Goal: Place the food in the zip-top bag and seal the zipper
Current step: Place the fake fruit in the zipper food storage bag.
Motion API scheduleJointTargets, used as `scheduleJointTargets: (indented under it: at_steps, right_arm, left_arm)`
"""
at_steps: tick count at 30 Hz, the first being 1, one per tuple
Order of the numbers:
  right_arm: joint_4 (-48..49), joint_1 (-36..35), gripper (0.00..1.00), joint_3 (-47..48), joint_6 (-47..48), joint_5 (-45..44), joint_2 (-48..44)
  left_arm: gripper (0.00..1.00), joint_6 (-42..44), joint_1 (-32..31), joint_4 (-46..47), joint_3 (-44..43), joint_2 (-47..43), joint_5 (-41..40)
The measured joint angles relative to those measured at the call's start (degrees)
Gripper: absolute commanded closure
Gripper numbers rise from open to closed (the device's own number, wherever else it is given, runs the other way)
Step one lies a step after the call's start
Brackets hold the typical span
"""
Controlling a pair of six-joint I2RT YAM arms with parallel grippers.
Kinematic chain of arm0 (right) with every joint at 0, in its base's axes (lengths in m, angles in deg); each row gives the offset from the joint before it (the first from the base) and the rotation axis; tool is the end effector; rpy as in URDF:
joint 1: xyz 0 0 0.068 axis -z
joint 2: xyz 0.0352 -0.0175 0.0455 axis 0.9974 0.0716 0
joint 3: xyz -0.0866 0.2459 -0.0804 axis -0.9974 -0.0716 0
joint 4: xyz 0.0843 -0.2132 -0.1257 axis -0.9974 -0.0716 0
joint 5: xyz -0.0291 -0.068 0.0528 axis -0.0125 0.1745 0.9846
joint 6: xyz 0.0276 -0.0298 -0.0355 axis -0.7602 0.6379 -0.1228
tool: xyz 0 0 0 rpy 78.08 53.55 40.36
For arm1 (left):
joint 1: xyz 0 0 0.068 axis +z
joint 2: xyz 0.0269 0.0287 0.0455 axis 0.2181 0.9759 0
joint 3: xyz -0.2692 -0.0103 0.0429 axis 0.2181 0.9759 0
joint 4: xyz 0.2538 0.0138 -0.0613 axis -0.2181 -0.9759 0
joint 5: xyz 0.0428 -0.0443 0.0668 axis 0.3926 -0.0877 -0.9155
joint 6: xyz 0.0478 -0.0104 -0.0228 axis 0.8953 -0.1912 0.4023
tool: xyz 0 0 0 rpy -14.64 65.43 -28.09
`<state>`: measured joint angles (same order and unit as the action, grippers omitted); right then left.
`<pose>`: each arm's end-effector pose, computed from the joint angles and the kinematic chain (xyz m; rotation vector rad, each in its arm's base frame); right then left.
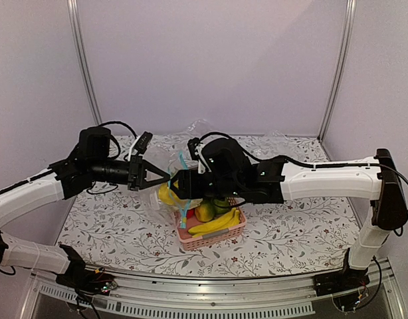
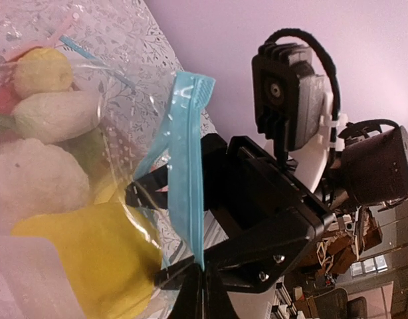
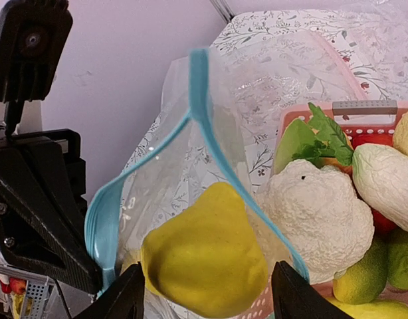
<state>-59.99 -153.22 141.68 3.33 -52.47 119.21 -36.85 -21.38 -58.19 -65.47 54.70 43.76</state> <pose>0.1658 0.3856 0.2893 -0.4468 2.1655 0.9988 0.1918 -0.1587 0.2962 0.3853 2.2082 -1.5570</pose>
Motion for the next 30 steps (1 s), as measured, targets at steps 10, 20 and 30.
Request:
scheduleJointTargets:
  at_steps: [10,20,30]
  right_arm:
    - [0.44,0.02,0.17,0.02,1.81,0.26,-0.02]
    - [1.18,0.00,0.10,0.02,5.40,2.56,-3.19]
    - [-0.83,-0.04,0.07,-2.86,8.46,-0.79,-15.41]
  left_arm:
    - [1.00,-2.43,4.83,-0.85,2.40,-1.79,-1.33]
    - [1.00,1.60,7.72,-8.70,2.36,-3.32,-5.92]
    - [1.00,12.70,12.61,-19.67,-1.51,-3.67,-6.56]
